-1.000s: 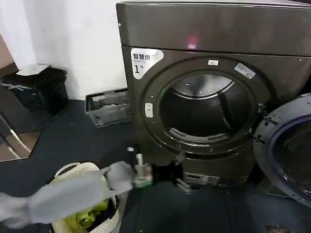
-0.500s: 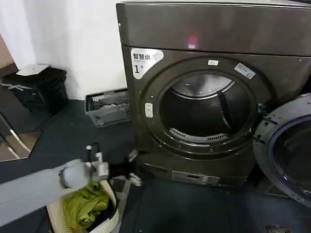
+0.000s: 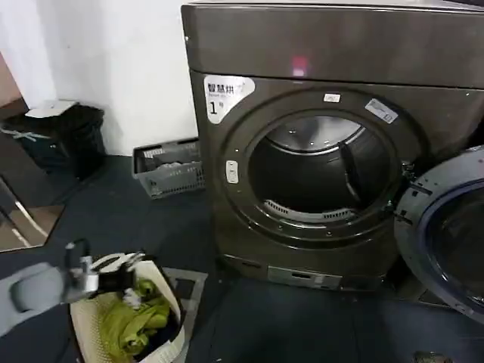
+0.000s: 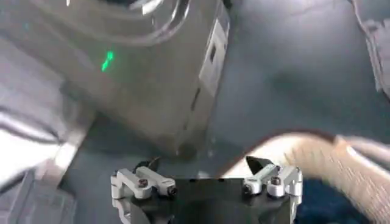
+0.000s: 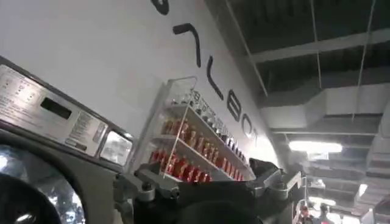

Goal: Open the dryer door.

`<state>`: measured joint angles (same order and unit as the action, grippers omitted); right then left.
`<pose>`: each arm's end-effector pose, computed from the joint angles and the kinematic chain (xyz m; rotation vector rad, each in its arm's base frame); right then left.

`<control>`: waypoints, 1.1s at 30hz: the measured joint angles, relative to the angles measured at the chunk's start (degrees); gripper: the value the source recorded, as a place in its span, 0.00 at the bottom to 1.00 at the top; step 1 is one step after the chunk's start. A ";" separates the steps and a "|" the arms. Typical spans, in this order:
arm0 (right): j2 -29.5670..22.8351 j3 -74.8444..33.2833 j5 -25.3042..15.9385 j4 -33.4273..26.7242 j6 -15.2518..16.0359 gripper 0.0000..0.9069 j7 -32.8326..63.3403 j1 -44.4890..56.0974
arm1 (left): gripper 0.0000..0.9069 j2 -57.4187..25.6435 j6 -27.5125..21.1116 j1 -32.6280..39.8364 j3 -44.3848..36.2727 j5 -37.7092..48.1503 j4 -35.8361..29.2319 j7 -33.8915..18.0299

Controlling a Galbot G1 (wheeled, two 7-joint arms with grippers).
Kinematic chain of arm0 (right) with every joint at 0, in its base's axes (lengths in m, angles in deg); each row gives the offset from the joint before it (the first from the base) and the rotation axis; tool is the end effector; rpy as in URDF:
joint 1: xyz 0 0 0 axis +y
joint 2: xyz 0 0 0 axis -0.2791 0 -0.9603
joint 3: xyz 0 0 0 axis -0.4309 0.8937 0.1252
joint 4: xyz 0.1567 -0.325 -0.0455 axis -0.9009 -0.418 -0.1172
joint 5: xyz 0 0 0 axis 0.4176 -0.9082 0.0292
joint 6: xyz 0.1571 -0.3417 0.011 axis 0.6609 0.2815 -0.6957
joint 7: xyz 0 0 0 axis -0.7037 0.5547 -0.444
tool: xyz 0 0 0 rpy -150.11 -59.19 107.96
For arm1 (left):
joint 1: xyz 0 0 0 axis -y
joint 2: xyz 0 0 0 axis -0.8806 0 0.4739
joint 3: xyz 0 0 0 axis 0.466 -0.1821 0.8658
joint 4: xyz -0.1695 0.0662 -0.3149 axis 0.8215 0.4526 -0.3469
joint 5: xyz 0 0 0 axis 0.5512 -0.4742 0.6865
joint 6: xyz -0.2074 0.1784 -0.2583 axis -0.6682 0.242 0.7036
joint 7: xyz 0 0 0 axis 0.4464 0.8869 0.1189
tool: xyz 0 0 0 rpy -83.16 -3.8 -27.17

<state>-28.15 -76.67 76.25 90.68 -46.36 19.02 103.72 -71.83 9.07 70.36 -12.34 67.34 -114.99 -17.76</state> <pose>-0.0619 -0.4736 -0.0038 1.3753 2.3431 -0.7414 0.3426 0.2818 -0.2342 -1.3116 -2.1293 -1.2741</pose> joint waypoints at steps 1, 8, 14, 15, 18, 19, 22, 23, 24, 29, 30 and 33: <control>0.00 0.04 -0.01 0.03 0.01 1.00 -0.01 -0.06 | 1.00 -0.56 -0.15 -0.57 0.48 -0.38 0.32 0.18; 0.10 0.34 -0.03 -0.09 -0.39 1.00 -0.06 -0.26 | 1.00 -3.38 -3.99 -2.63 2.73 -1.25 0.49 1.74; -0.23 0.48 -0.10 -0.23 -0.55 1.00 -0.11 -0.37 | 1.00 -5.28 -4.24 -3.56 3.49 -1.58 -0.36 2.87; -0.25 0.47 -0.11 -0.20 -0.58 1.00 -0.18 -0.32 | 1.00 -5.56 -4.31 -3.76 3.49 -1.82 -0.47 2.78; -0.21 0.30 -0.12 -0.13 -0.66 1.00 -0.23 -0.21 | 1.00 -6.20 -4.89 -4.35 3.37 -1.57 -1.19 2.37; -0.20 0.24 -0.12 -0.12 -0.67 1.00 -0.23 -0.20 | 1.00 -6.39 -4.92 -4.39 3.37 -1.47 -1.39 2.27; -0.26 0.21 -0.11 -0.05 -0.67 1.00 -0.21 -0.09 | 1.00 -6.76 -5.35 -4.42 3.37 -1.78 -1.27 2.20; -0.30 0.20 -0.11 -0.03 -0.68 1.00 -0.21 0.00 | 1.00 -6.76 -5.25 -4.44 3.36 -1.48 -1.13 2.32; -0.30 0.19 -0.11 -0.02 -0.72 1.00 -0.22 0.14 | 1.00 -6.76 -5.20 -4.51 3.35 -1.13 -1.17 2.45; -0.14 -0.23 -0.12 0.44 -0.93 1.00 -0.72 0.31 | 1.00 -6.93 -5.56 -4.82 3.01 -1.42 -1.39 3.28; -0.09 -0.32 -0.12 0.43 -0.93 1.00 -0.75 0.33 | 1.00 -6.92 -5.71 -4.95 2.95 -1.46 -1.39 3.24; 0.26 -0.55 -0.12 0.15 -0.93 1.00 -0.73 0.25 | 1.00 -6.97 -5.87 -5.18 2.90 -1.89 -1.39 3.12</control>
<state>-27.89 -77.23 76.13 90.83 -47.29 18.28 103.97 -78.80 3.20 65.17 -9.44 65.45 -116.39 -14.64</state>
